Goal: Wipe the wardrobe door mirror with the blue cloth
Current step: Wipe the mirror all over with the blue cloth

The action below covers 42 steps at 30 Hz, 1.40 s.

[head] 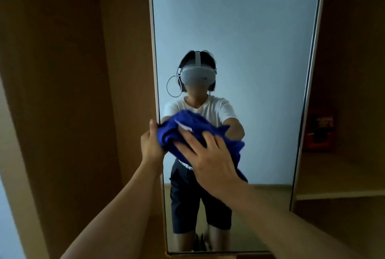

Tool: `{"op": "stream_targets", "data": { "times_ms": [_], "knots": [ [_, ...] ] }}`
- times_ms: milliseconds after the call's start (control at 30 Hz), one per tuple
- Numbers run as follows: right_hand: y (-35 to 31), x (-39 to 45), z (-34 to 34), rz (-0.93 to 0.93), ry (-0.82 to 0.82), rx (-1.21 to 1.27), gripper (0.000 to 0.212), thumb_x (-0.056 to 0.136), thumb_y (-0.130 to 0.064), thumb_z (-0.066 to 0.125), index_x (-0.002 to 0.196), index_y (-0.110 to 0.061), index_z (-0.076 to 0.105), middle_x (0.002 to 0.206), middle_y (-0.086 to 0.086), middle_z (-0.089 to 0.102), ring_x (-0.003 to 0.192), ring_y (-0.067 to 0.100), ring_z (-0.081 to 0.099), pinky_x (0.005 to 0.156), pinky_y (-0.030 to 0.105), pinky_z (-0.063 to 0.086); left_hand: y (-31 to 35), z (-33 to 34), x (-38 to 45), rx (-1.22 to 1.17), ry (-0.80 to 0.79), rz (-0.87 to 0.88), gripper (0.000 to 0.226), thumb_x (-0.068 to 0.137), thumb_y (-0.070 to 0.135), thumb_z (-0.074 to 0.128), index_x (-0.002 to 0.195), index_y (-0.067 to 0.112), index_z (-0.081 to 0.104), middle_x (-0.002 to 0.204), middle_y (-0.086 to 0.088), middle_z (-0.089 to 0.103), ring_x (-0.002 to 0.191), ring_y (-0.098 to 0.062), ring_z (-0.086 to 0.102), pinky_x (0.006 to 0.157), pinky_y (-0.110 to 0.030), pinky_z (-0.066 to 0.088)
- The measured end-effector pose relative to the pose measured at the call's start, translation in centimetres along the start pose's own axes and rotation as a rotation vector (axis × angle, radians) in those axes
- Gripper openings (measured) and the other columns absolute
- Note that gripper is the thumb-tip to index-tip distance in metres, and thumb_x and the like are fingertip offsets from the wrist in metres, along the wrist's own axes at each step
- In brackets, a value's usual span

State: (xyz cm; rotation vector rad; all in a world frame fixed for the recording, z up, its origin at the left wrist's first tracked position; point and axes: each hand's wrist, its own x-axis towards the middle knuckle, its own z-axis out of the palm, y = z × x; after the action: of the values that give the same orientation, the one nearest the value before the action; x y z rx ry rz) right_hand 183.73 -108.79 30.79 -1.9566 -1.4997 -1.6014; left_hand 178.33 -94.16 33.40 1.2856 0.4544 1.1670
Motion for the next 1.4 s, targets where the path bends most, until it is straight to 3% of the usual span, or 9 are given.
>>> {"op": "stream_targets", "data": {
  "times_ms": [133,267,367,533,600,767,1000,1167,1400],
  "knots": [
    [1.9,-0.2,-0.9,-0.089,-0.113,0.037,0.047,0.085,-0.016,0.055,0.131,-0.028,0.054,0.143,0.000,0.048,0.099,0.030,0.058,0.081,0.041,0.052,2.8,0.7,1.0,0.047,0.025,-0.052,0.044,0.097,0.044,0.038,0.071,0.020,0.065,0.067,0.004,0.066,0.067,-0.011,0.064,0.058,-0.022,0.046],
    [4.4,5.8,-3.3,-0.024,-0.036,0.041,0.048,0.086,-0.014,0.054,0.133,-0.025,0.052,0.146,0.001,0.043,0.099,0.031,0.055,0.080,0.041,0.049,5.5,1.6,1.6,0.051,0.019,-0.085,0.041,0.097,0.042,0.040,0.075,0.020,0.067,0.076,-0.005,0.069,0.082,-0.026,0.066,0.074,-0.037,0.055],
    [6.7,11.2,-5.2,0.037,0.034,0.030,0.050,0.085,-0.009,0.050,0.133,-0.023,0.054,0.147,0.001,0.044,0.098,0.032,0.055,0.079,0.042,0.046,7.8,2.3,2.4,0.089,0.041,-0.101,0.042,0.096,0.046,0.039,0.077,0.022,0.067,0.092,-0.015,0.070,0.093,-0.032,0.066,0.088,-0.045,0.050],
    [10.5,16.9,-7.8,0.168,0.088,0.008,0.066,0.073,-0.012,0.069,0.136,-0.021,0.052,0.147,0.004,0.044,0.099,0.034,0.054,0.080,0.043,0.045,11.4,4.2,4.1,0.102,0.114,-0.112,0.043,0.094,0.053,0.036,0.071,0.027,0.061,0.079,-0.002,0.066,0.075,-0.017,0.062,0.066,-0.029,0.048],
    [11.1,16.8,-7.9,0.182,0.117,0.001,0.064,0.075,-0.012,0.066,0.137,-0.021,0.051,0.147,0.003,0.043,0.100,0.034,0.052,0.080,0.044,0.043,11.6,4.9,4.4,0.123,0.162,-0.123,0.047,0.095,0.054,0.033,0.076,0.018,0.059,0.075,0.002,0.060,0.070,-0.013,0.057,0.060,-0.026,0.041],
    [9.9,10.1,-5.3,0.073,0.074,-0.014,0.042,0.088,-0.018,0.048,0.129,-0.027,0.053,0.142,0.000,0.050,0.102,0.032,0.048,0.081,0.044,0.047,10.6,5.6,4.6,0.120,0.245,-0.157,0.056,0.096,0.051,0.031,0.118,0.005,0.055,0.100,-0.008,0.056,0.089,-0.022,0.053,0.077,-0.033,0.039],
    [10.6,3.6,-3.3,-0.256,-0.065,0.023,0.046,0.089,-0.018,0.057,0.132,-0.031,0.046,0.149,-0.005,0.036,0.103,0.026,0.054,0.081,0.039,0.051,10.3,6.4,4.4,0.142,0.375,-0.148,0.056,0.098,0.048,0.027,0.121,0.005,0.055,0.095,-0.002,0.052,0.083,-0.018,0.051,0.075,-0.032,0.039],
    [13.6,8.3,-5.7,-0.104,0.086,-0.024,0.040,0.092,-0.016,0.051,0.130,-0.028,0.054,0.145,-0.003,0.046,0.096,0.030,0.050,0.079,0.042,0.043,10.6,6.6,4.2,0.186,0.424,-0.125,0.059,0.098,0.047,0.026,0.118,-0.001,0.056,0.104,-0.011,0.057,0.088,-0.023,0.052,0.075,-0.032,0.039],
    [16.8,13.8,-8.4,0.123,0.181,-0.093,0.048,0.084,-0.008,0.050,0.128,-0.025,0.060,0.139,0.000,0.053,0.091,0.033,0.057,0.076,0.042,0.042,10.2,6.7,4.5,0.183,0.445,-0.142,0.058,0.096,0.051,0.026,0.114,0.007,0.060,0.096,-0.004,0.057,0.082,-0.020,0.051,0.074,-0.031,0.039]
  ]
}}
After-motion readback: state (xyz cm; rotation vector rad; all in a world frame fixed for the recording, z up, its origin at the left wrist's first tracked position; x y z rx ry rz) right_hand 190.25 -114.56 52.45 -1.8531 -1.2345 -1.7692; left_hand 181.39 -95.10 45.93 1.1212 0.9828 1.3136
